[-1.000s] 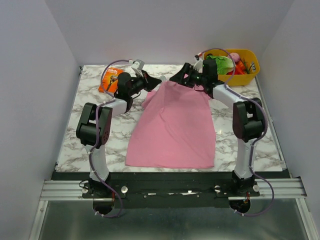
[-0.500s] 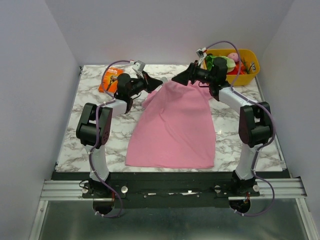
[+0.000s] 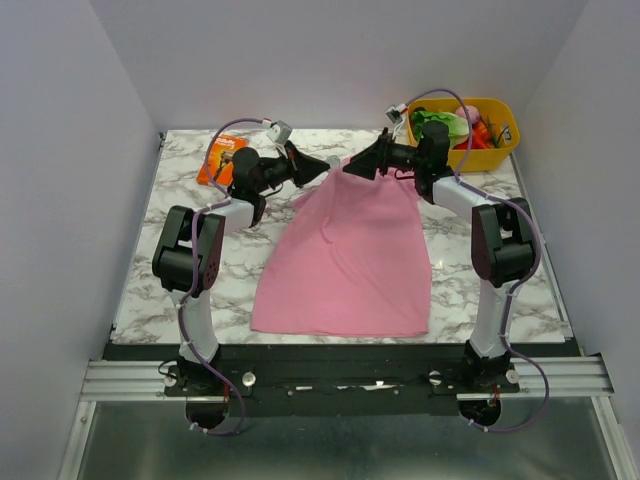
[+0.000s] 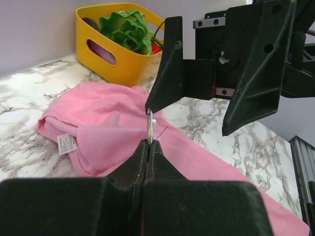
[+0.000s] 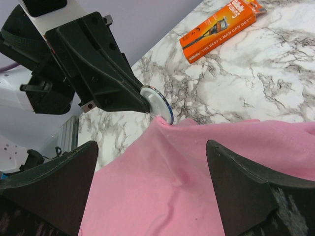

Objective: Pin the brooch onto the clothing

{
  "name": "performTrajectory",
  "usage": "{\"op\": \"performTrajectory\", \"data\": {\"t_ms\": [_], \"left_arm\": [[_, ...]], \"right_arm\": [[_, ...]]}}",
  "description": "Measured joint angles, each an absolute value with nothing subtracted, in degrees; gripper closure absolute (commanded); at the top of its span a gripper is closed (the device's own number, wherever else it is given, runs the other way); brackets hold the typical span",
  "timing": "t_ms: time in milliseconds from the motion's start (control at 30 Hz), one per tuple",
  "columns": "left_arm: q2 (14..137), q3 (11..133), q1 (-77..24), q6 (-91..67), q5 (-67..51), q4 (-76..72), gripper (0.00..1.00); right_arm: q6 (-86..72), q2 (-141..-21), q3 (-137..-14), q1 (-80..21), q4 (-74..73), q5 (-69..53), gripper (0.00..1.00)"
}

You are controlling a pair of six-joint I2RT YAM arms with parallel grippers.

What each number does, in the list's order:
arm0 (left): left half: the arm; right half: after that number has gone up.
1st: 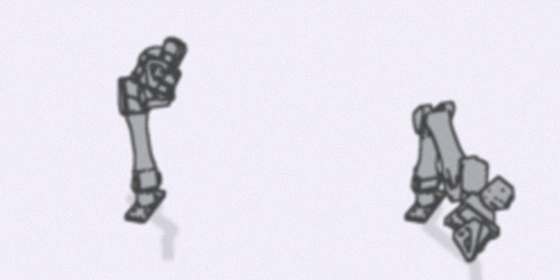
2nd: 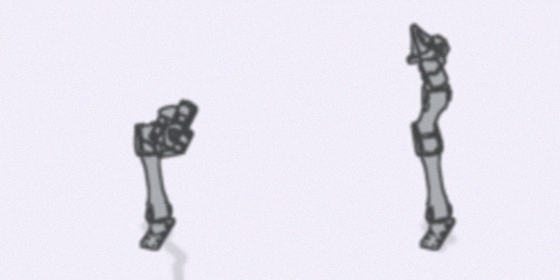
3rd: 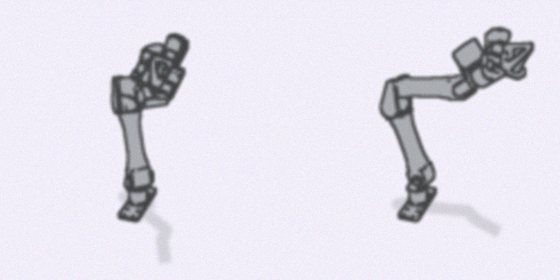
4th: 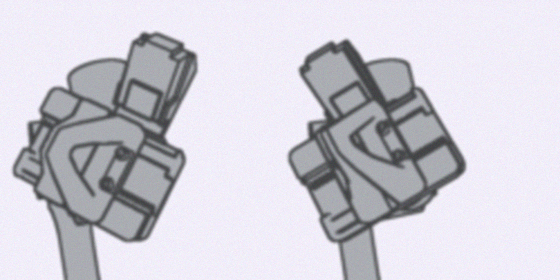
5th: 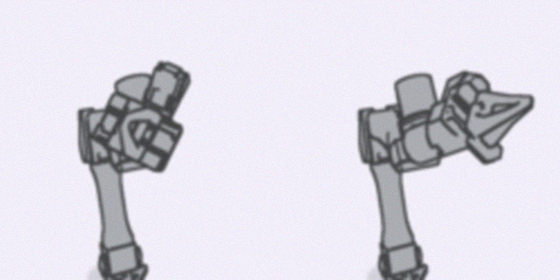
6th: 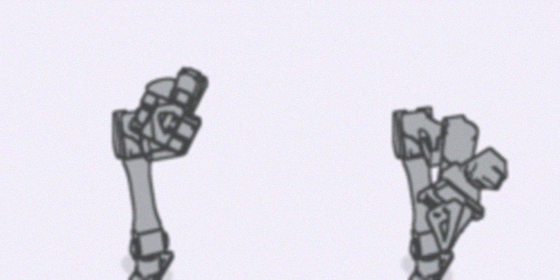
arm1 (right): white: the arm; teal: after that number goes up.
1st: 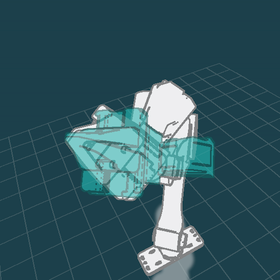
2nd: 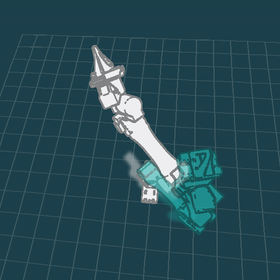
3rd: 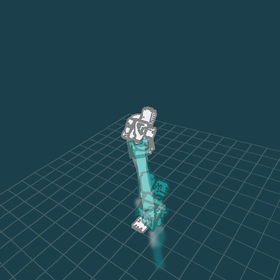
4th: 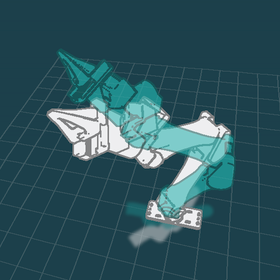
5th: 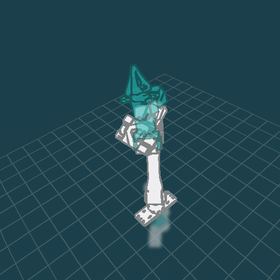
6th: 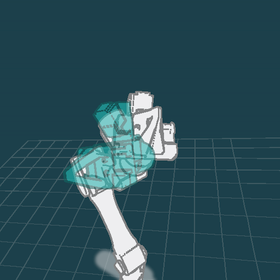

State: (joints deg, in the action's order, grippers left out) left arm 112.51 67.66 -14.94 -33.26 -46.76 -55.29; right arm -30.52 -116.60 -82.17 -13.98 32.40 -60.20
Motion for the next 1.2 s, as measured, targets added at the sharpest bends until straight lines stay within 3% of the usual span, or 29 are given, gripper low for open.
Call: {"op": "performTrajectory", "data": {"t_ms": [333,400,500,967,1200], "left_arm": [[112.5,67.7,-14.9,-35.6,-51.9,-58.9,1.0],[112.5,67.7,-14.9,-35.9,-52.2,-59.5,1.0],[112.5,67.7,-14.9,-36.1,-52.6,-60.0,1.0],[112.5,67.6,-15.0,-37.8,-53.6,-61.9,1.0],[112.5,67.6,-14.9,-38.2,-54.3,-62.3,1.0]], "right_arm": [[-33.0,-116.6,-80.4,-14.5,41.1,-61.4,0.17],[-33.1,-116.6,-80.4,-14.8,41.6,-61.7,0.26],[-33.4,-116.6,-80.4,-15.7,42.3,-62.7,0.32],[-37.7,-117.2,-79.2,-16.6,48.0,-65.3,0.5],[-38.1,-117.6,-79.2,-16.4,48.6,-65.5,0.7]]}}
